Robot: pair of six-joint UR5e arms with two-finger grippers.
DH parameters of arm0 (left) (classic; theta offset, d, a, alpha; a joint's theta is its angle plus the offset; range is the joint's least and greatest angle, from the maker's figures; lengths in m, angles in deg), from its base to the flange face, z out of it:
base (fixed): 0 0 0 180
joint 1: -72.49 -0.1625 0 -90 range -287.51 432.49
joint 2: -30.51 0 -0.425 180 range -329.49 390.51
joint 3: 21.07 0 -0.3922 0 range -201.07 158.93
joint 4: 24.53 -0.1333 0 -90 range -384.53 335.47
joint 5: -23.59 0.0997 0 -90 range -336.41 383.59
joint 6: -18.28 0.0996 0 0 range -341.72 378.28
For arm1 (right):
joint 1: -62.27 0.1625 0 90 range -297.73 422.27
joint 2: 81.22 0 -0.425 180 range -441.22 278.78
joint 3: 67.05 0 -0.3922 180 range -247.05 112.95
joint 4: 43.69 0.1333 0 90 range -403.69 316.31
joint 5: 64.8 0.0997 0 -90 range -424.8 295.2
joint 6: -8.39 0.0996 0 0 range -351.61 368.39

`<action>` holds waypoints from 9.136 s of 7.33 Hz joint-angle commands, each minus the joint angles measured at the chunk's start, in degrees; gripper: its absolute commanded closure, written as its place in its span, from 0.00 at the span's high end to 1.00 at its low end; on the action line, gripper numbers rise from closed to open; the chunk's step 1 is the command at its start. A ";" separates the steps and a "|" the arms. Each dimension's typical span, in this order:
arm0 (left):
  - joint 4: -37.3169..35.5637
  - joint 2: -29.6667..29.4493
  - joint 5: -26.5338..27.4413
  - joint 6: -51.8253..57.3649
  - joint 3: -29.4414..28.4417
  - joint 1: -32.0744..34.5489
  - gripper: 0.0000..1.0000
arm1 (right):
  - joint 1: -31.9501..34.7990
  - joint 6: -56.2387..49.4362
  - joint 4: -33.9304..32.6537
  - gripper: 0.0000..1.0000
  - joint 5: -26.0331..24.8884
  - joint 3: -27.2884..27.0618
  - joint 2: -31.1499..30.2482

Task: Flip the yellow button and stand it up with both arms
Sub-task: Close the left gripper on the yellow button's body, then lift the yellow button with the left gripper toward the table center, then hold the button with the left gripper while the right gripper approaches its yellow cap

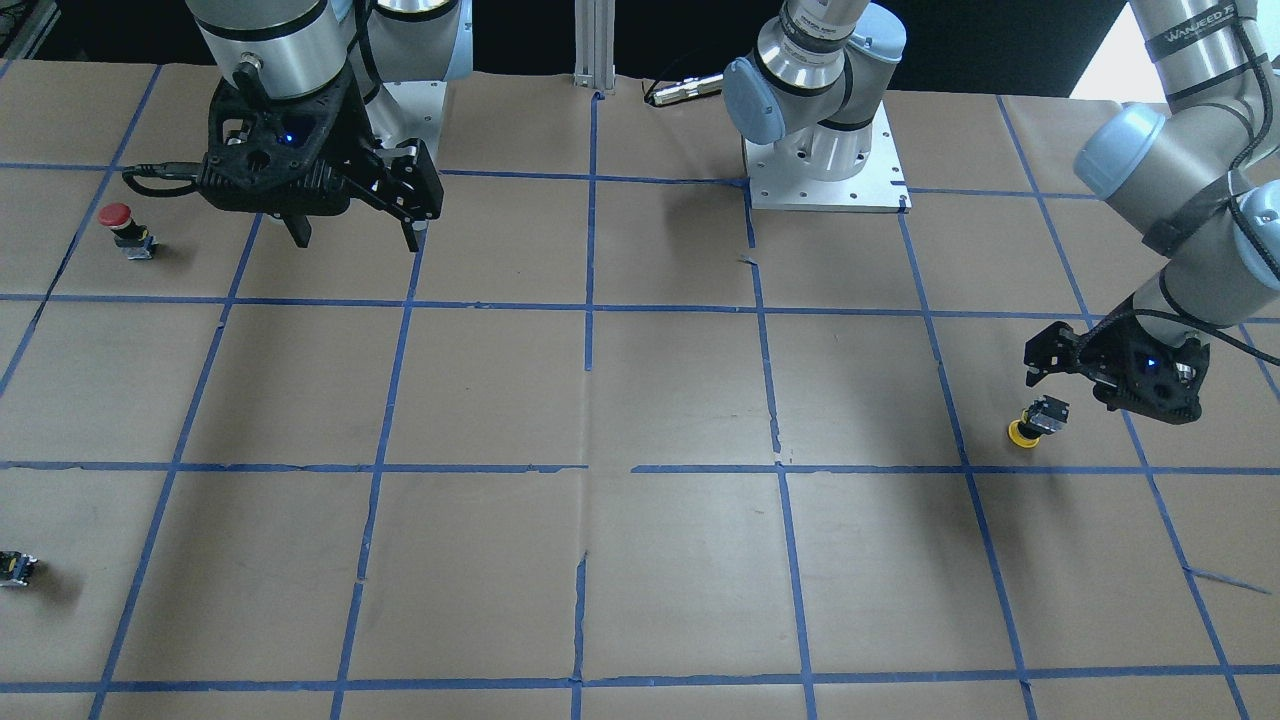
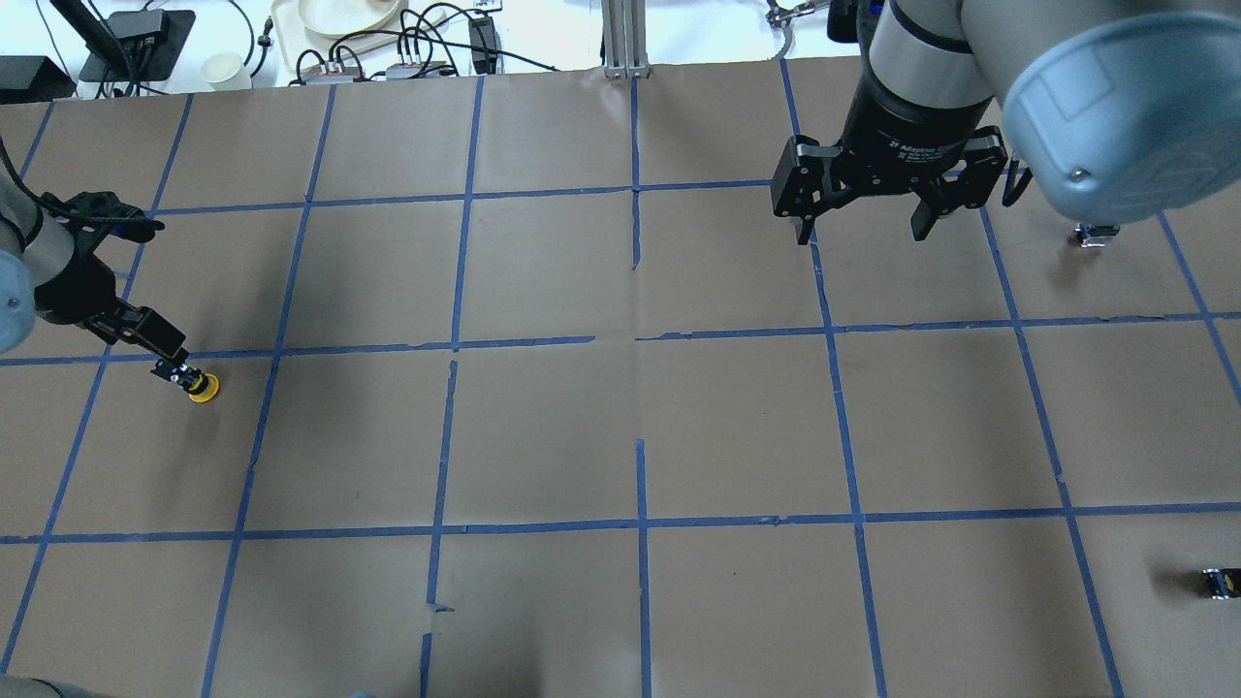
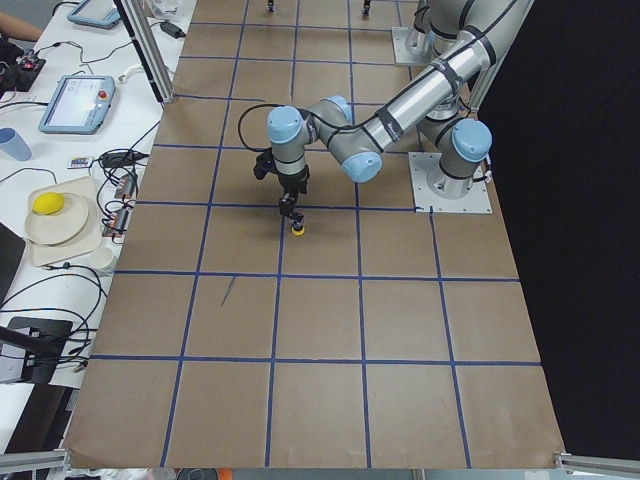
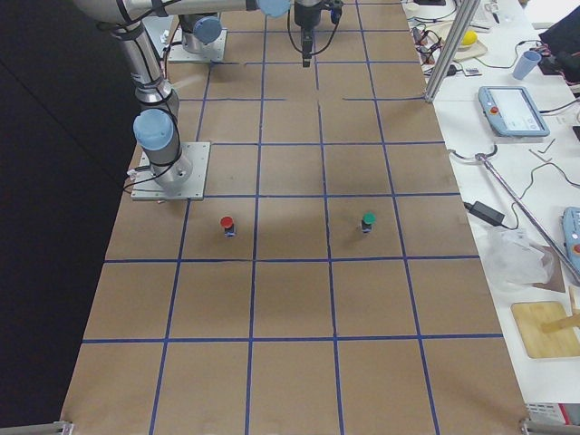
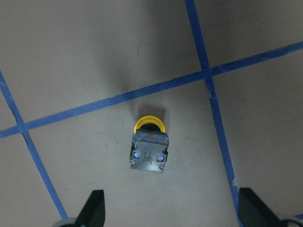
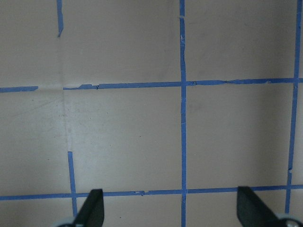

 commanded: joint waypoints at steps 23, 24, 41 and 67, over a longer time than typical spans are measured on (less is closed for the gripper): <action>-8.15 -2.85 -5.00 -2.16 3.60 -1.13 0.05 | 0.01 -0.12 -0.29 1.00 -0.52 0.00 0.00; -4.23 -1.89 -5.27 -2.85 1.25 0.53 0.05 | 0.01 -0.12 -0.29 1.00 -0.44 0.00 0.00; 18.05 10.08 -93.82 -58.14 -4.41 26.46 0.01 | -37.70 -10.76 27.55 1.00 51.34 1.33 -4.92; 17.35 8.41 -98.96 -58.23 -4.49 28.84 0.01 | -13.97 1.90 4.10 0.24 75.33 -4.84 -2.55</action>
